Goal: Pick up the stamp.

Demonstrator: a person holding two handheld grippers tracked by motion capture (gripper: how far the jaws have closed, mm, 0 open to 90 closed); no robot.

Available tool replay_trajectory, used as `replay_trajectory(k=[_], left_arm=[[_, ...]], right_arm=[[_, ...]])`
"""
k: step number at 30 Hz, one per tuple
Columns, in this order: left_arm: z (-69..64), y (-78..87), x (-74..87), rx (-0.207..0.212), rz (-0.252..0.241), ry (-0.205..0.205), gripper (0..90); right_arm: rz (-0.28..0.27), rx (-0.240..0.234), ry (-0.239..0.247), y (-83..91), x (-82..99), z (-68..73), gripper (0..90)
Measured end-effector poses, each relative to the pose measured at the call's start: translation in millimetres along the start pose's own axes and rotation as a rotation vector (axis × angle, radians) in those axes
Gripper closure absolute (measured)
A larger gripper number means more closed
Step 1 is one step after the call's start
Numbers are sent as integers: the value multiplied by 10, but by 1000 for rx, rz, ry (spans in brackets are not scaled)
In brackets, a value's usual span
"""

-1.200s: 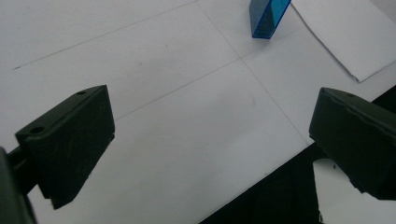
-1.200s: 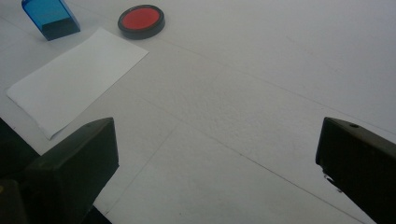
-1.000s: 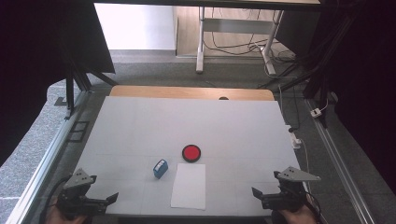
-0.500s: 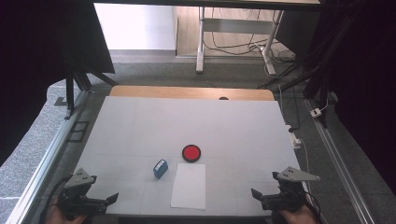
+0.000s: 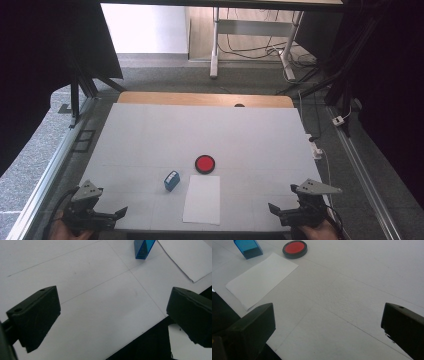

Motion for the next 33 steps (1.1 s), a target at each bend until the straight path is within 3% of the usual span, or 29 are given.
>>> replay_trajectory(k=[9, 13, 22, 33], left_arm=[[-40, -10, -93, 30, -18, -24, 0], [-71, -70, -159, 50, -29, -59, 0], [-107, -217, -268, 124, -22, -97, 0], [-81, -425, -431, 149, -25, -132, 0]], right_arm=[[1, -4, -1, -3, 1, 2, 0], [1, -8, 1, -2, 1, 2, 0], [5, -5, 14, -1, 2, 13, 0], [4, -10, 15, -5, 3, 18, 0]])
Point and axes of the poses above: each handheld gripper's, and its own axes: y roughly backward along the jaws, x roughly out of its underside, z roughly to its left, the point moved 6 cm from there along -y, roughly forward along the jaws, and after that the axes turned 12 degrees about x, right-handed, at the moved point
